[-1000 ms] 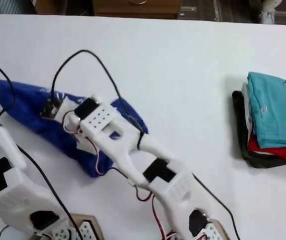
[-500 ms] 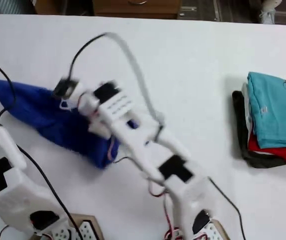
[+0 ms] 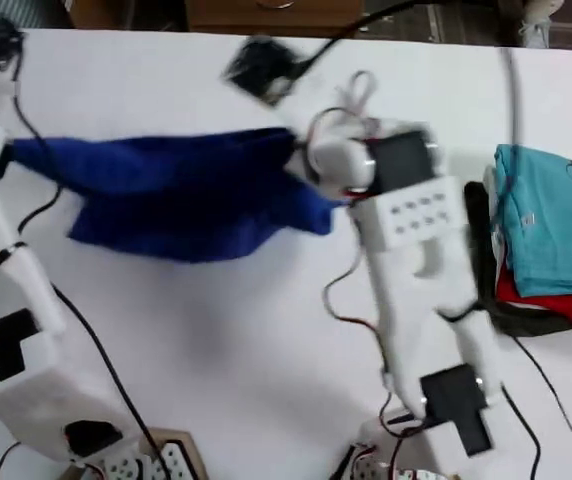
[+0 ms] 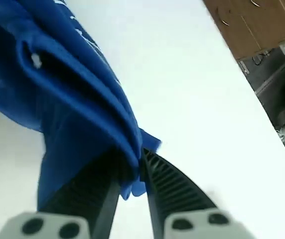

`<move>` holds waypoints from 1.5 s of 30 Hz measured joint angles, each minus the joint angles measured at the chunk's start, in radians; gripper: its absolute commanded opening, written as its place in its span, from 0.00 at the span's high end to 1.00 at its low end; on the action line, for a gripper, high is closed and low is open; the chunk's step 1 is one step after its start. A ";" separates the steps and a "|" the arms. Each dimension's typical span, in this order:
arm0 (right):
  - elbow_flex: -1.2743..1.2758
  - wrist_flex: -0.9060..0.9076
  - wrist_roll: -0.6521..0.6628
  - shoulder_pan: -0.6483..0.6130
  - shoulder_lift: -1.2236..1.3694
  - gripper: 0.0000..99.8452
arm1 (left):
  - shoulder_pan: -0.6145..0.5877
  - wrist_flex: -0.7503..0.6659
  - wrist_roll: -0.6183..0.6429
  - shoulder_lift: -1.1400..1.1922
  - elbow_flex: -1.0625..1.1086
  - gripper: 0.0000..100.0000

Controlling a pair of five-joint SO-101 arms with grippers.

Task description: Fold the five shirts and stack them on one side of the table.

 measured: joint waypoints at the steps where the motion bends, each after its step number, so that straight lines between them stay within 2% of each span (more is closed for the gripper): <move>1: 0.008 0.006 0.003 -0.002 -0.009 0.98 | 0.011 0.003 0.000 0.000 0.012 0.98; 8: 0.247 -0.092 0.003 -0.052 0.078 0.98 | 0.077 0.003 0.000 0.000 0.130 0.98; 16: 0.275 -0.097 0.003 -0.098 0.212 0.97 | 0.086 -0.104 0.000 0.000 0.420 0.98; 21: 0.287 -0.002 0.002 -0.172 0.292 0.84 | 0.081 -0.163 -0.021 0.000 0.491 0.98; 24: 0.333 0.011 -0.009 -0.226 0.290 0.83 | 0.057 -0.169 -0.054 0.000 0.491 0.98; 28: 0.454 -0.011 -0.008 -0.299 0.213 0.83 | 0.005 -0.184 -0.074 0.000 0.496 0.98; 33: 0.692 -0.127 -0.008 -0.273 0.049 0.83 | -0.057 -0.213 -0.115 0.000 0.500 0.98; 37: 0.861 -0.186 -0.008 -0.256 -0.048 0.83 | -0.060 -0.213 -0.120 0.000 0.500 0.98; 41: 0.999 -0.198 -0.008 -0.299 -0.137 0.83 | -0.058 -0.213 -0.120 0.000 0.500 0.98; 45: 1.033 -0.198 -0.008 -0.324 -0.247 0.83 | -0.058 -0.213 -0.120 0.000 0.500 0.98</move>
